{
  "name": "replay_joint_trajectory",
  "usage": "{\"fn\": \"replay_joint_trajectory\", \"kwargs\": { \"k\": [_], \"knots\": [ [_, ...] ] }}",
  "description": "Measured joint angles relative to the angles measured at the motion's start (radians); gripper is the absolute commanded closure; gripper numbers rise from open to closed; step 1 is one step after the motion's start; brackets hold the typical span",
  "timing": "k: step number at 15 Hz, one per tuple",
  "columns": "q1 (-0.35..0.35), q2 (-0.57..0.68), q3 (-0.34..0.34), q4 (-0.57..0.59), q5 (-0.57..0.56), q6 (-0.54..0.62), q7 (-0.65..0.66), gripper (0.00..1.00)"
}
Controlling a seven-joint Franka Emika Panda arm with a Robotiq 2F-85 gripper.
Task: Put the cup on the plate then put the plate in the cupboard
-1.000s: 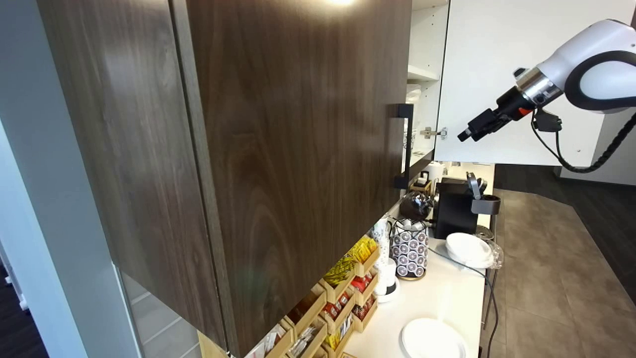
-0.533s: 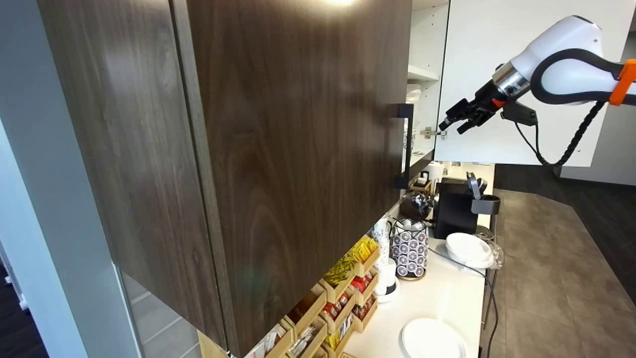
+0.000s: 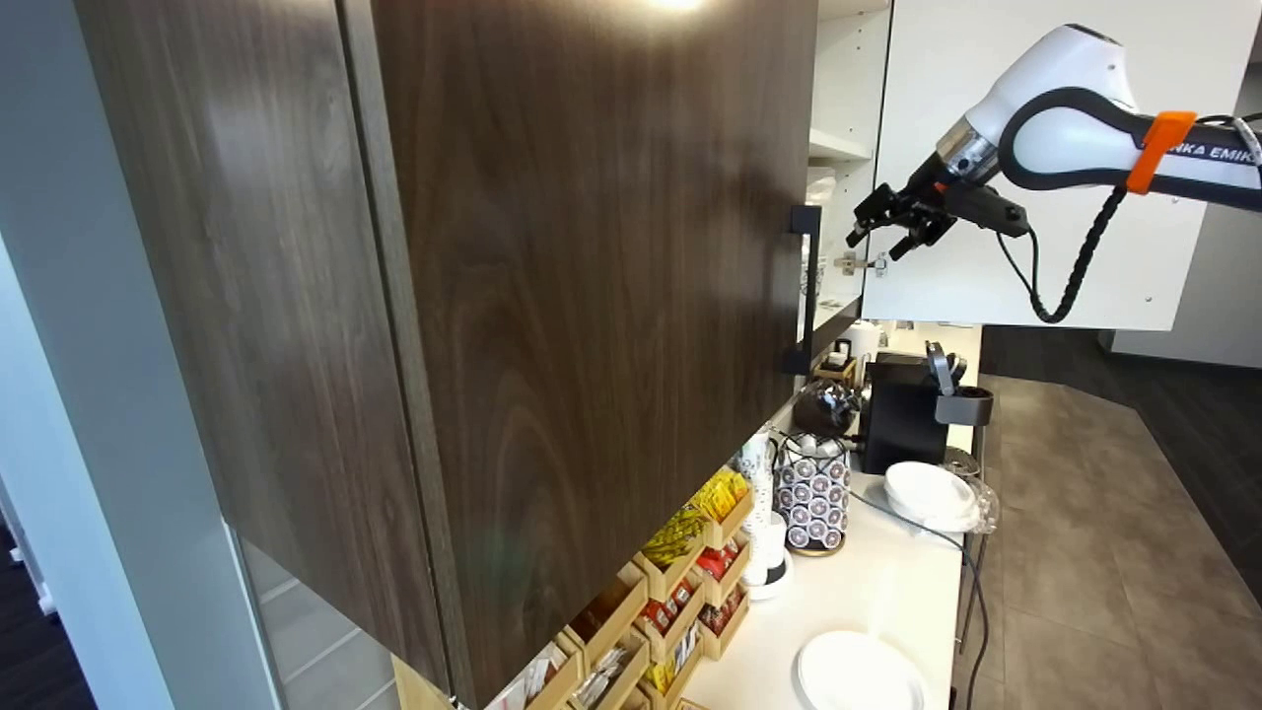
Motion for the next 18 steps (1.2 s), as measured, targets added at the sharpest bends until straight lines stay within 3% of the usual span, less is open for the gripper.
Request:
{"fn": "replay_joint_trajectory", "kwargs": {
  "k": [6, 14, 18],
  "knots": [
    [0.000, 0.098, -0.005, 0.122, 0.000, -0.075, 0.068, 0.00],
    [-0.001, 0.180, -0.008, 0.199, -0.006, -0.076, 0.125, 0.00],
    [-0.001, 0.222, -0.008, 0.236, -0.062, -0.076, 0.191, 0.00]
  ]
}}
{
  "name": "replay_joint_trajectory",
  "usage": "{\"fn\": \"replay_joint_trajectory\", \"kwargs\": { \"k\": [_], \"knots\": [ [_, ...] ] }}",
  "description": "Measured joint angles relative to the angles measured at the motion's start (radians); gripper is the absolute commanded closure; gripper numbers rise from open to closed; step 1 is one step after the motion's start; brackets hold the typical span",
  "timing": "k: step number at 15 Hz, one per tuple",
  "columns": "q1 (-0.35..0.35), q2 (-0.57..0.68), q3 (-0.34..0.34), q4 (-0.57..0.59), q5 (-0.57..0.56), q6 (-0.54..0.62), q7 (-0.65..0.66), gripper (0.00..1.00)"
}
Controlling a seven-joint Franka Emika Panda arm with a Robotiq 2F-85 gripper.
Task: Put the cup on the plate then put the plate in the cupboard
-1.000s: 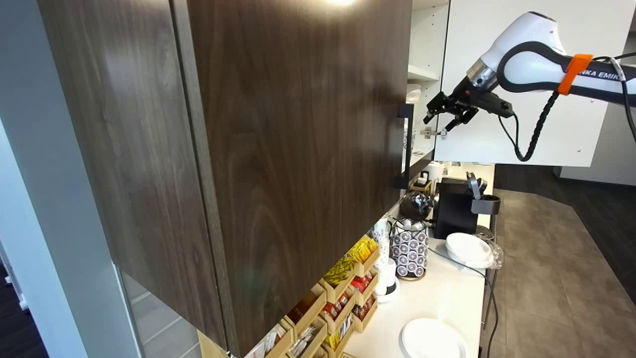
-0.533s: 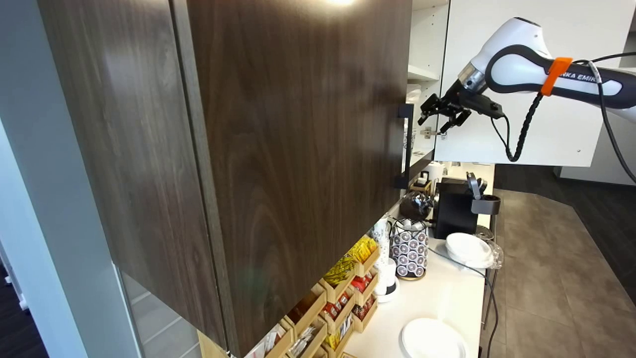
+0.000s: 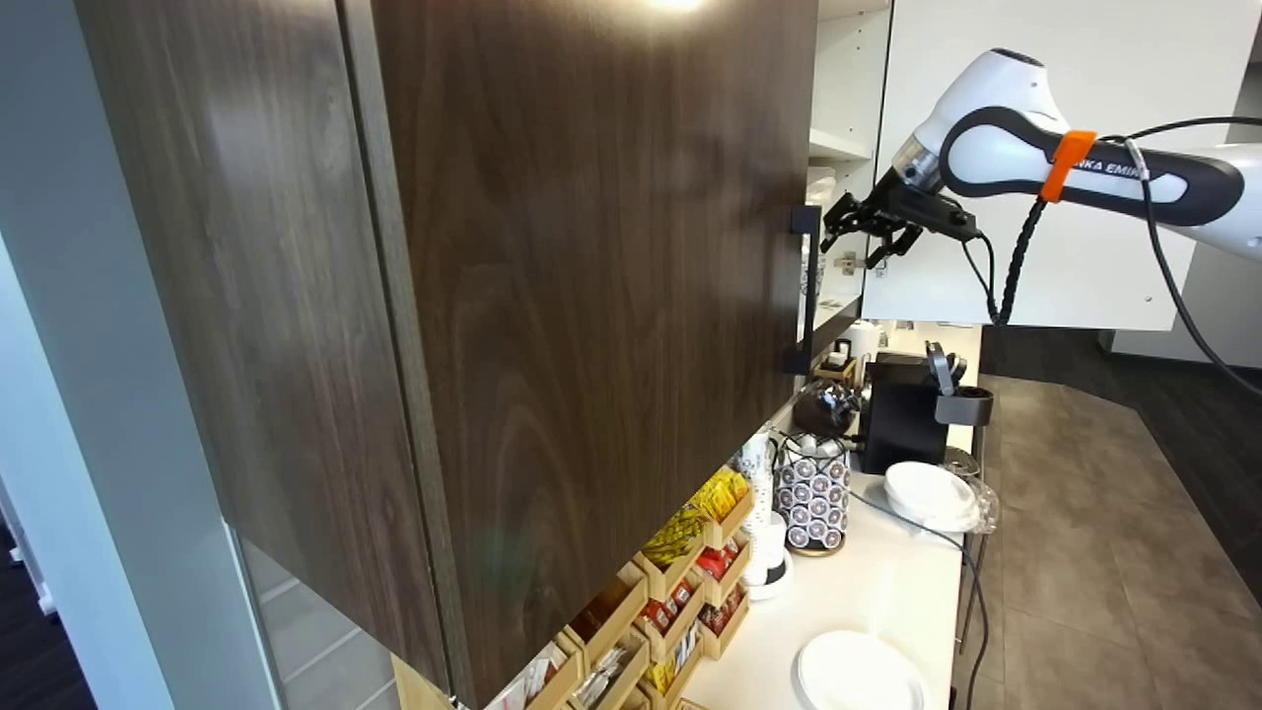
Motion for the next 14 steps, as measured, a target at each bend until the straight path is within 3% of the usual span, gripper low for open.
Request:
{"fn": "replay_joint_trajectory", "kwargs": {
  "k": [1, 2, 4, 12, 14],
  "knots": [
    [0.000, 0.011, 0.000, 0.010, -0.012, 0.000, 0.016, 0.00],
    [0.000, 0.021, 0.001, 0.022, -0.019, -0.002, 0.028, 0.23],
    [0.001, 0.040, 0.002, 0.045, -0.022, -0.025, 0.040, 0.32],
    [0.005, 0.066, 0.002, 0.109, -0.015, -0.204, 0.042, 0.96],
    [0.003, 0.065, 0.000, 0.118, -0.010, -0.204, 0.042, 1.00]
  ]
}}
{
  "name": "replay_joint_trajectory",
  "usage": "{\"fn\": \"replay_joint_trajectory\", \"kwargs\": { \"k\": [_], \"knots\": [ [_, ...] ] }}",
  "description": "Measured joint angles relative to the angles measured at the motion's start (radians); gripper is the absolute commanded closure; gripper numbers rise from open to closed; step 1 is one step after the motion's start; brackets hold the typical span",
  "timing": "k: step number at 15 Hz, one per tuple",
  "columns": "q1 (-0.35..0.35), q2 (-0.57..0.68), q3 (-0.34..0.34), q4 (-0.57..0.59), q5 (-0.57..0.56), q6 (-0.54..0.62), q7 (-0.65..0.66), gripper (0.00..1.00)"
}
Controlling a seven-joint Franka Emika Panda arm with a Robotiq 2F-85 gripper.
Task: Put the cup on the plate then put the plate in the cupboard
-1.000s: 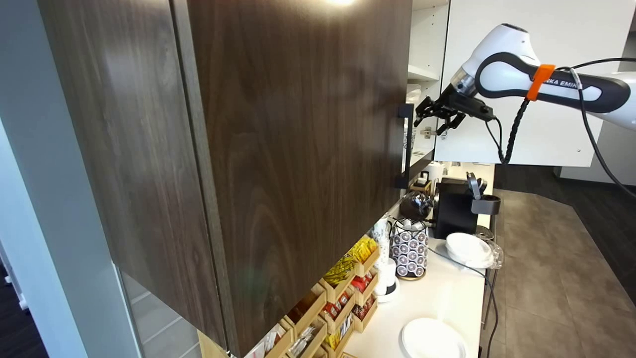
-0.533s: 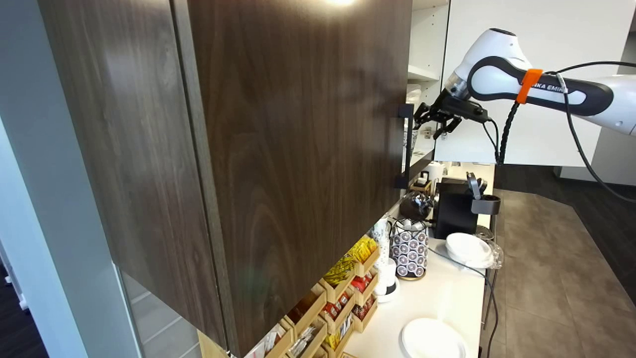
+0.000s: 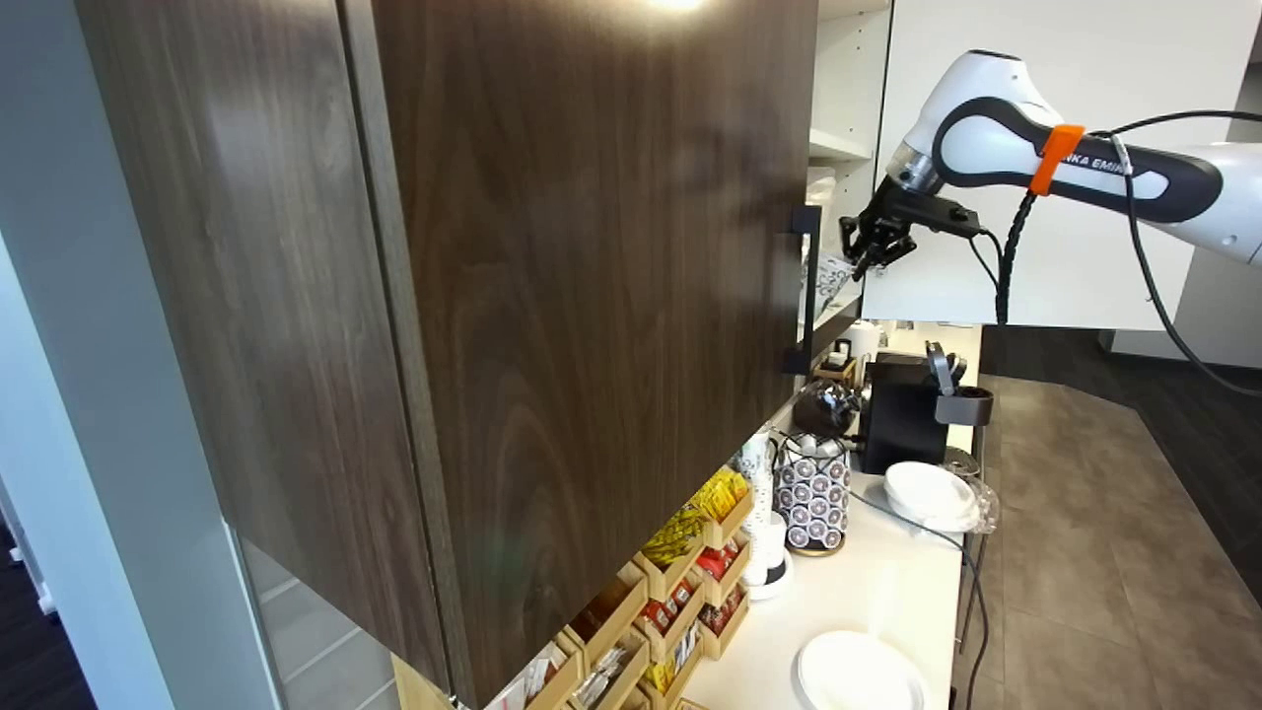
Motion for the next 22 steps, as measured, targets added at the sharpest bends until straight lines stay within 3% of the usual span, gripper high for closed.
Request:
{"fn": "replay_joint_trajectory", "kwargs": {
  "k": [12, 17, 22],
  "knots": [
    [-0.029, -0.078, -0.022, -0.006, 0.133, -0.016, -0.053, 0.99],
    [-0.029, -0.245, -0.025, -0.152, 0.134, -0.122, -0.227, 0.99],
    [-0.018, -0.428, -0.025, -0.404, 0.135, -0.150, -0.333, 0.99]
  ]
}}
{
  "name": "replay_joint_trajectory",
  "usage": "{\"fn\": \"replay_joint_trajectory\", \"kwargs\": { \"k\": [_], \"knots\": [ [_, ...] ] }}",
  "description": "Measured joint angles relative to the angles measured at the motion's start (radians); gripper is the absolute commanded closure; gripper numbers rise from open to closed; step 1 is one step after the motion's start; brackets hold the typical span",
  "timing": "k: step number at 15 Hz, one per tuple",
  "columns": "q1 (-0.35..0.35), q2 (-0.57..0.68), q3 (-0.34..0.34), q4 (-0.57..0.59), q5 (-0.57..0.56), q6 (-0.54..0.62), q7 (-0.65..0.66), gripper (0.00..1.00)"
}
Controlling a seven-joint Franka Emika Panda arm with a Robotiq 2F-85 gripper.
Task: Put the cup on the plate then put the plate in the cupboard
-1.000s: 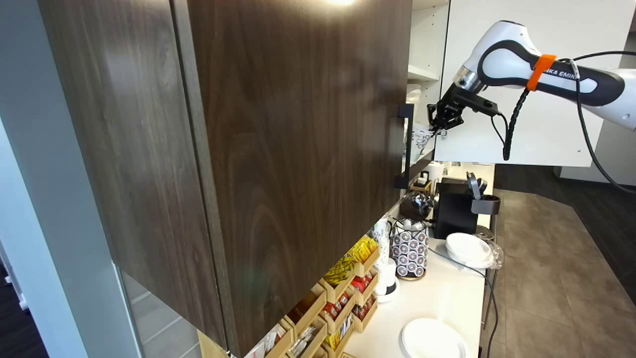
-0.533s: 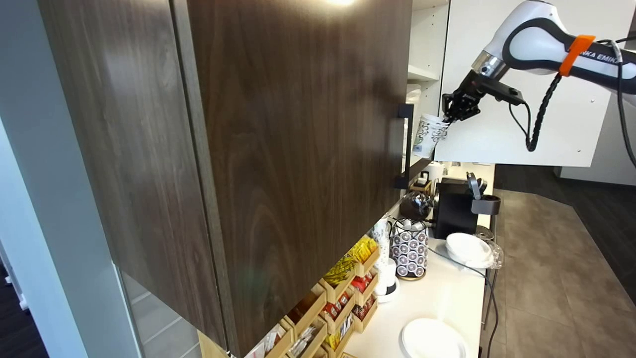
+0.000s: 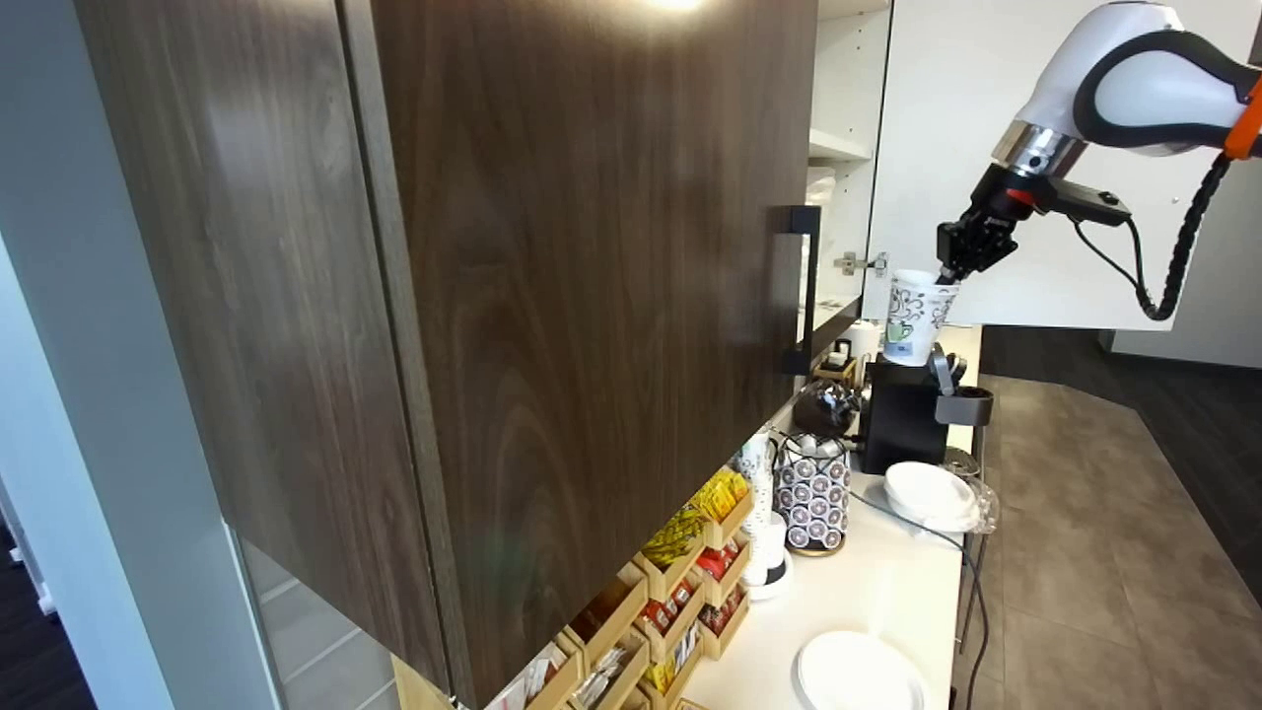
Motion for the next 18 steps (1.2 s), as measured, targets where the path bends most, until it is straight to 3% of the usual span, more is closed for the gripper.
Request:
{"fn": "replay_joint_trajectory", "kwargs": {
  "k": [5, 18],
  "knots": [
    [0.016, -0.104, 0.006, -0.187, -0.002, 0.001, -0.035, 0.95],
    [0.015, -0.097, 0.005, -0.179, -0.002, 0.001, -0.035, 0.99]
  ]
}}
